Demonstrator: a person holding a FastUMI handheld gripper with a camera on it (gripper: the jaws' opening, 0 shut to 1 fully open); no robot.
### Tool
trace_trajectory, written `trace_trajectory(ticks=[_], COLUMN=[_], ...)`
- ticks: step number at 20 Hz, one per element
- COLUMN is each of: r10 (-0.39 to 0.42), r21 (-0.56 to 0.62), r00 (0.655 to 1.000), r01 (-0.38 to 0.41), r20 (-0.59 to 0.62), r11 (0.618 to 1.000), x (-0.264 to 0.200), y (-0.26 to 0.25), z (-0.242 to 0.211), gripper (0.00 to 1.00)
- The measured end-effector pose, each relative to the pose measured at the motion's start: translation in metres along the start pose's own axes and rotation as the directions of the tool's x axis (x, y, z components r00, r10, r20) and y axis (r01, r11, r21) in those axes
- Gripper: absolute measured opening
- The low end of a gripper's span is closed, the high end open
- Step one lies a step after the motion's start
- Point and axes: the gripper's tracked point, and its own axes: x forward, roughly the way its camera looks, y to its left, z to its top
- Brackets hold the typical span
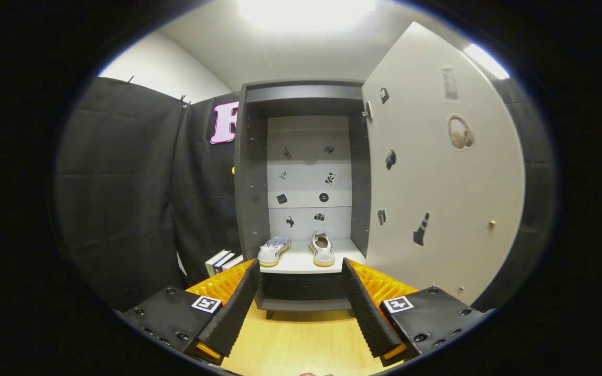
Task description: Open the shoe cabinet door, grab the shoes and put them into the shoe cabinet, then close the shoe cabinet door.
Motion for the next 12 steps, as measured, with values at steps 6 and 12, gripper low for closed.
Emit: trace_trajectory(ticks=[6,12], r10=[0.025,-0.013], r21=[-0.023,0.081], r00=[1.0,1.0], r01=[-0.025,0.013], r20=[-0.009,0.002], r11=[0.999,0.997], x=[-0.065,-0.105], y=[-0.06,-0.155], z=[-0.018,-0.026], gripper=[0.97,0.96])
